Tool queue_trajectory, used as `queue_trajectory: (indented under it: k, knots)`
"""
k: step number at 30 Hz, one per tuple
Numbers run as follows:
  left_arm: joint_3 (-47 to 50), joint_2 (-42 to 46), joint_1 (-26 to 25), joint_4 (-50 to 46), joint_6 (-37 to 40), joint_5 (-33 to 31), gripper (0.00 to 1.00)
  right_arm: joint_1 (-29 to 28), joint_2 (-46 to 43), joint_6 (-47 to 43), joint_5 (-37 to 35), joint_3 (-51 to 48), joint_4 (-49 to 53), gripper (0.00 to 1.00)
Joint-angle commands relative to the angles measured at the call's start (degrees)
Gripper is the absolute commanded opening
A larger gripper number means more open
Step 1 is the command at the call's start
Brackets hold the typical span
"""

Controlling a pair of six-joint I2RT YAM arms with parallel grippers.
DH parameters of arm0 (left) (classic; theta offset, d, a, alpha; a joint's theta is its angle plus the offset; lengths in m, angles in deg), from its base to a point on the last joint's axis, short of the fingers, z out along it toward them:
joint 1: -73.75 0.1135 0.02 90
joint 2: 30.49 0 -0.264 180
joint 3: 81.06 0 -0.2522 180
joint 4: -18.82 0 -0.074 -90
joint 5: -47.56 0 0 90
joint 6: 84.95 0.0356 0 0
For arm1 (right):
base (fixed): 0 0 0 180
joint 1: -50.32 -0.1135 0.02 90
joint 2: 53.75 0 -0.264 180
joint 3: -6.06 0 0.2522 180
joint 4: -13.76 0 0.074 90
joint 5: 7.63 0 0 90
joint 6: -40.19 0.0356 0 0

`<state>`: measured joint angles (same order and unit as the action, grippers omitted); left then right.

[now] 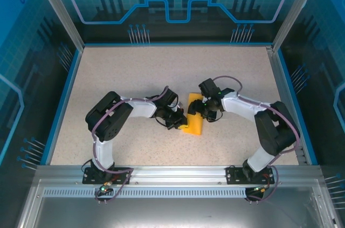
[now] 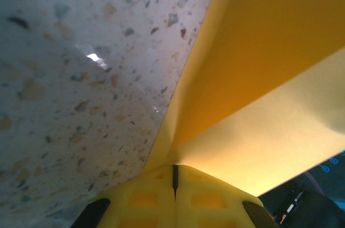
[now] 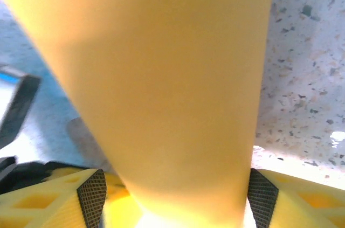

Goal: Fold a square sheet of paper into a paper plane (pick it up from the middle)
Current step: Fold the square sheet of paper in half at the center of the table.

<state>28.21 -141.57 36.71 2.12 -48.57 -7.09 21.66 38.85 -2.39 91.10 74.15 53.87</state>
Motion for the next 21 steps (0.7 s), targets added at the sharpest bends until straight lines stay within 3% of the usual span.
queue_trajectory:
  k: [1, 11, 21]
  knots:
    - [-0.5, -2.3, -0.6, -4.9, 0.3, -2.8, 0.03, 2.0, -1.5, -2.7, 5.7, -2.4, -4.4, 0.73]
    - [-0.8, -2.3, -0.6, -5.5, 0.2, -3.0, 0.02, 5.9, 1.5, -7.3, 7.9, -3.6, -4.8, 0.71]
    - [-1.3, -1.5, -0.6, -6.1, -0.2, -3.0, 0.03, 7.3, 3.6, -7.5, 9.6, -5.9, -7.3, 0.55]
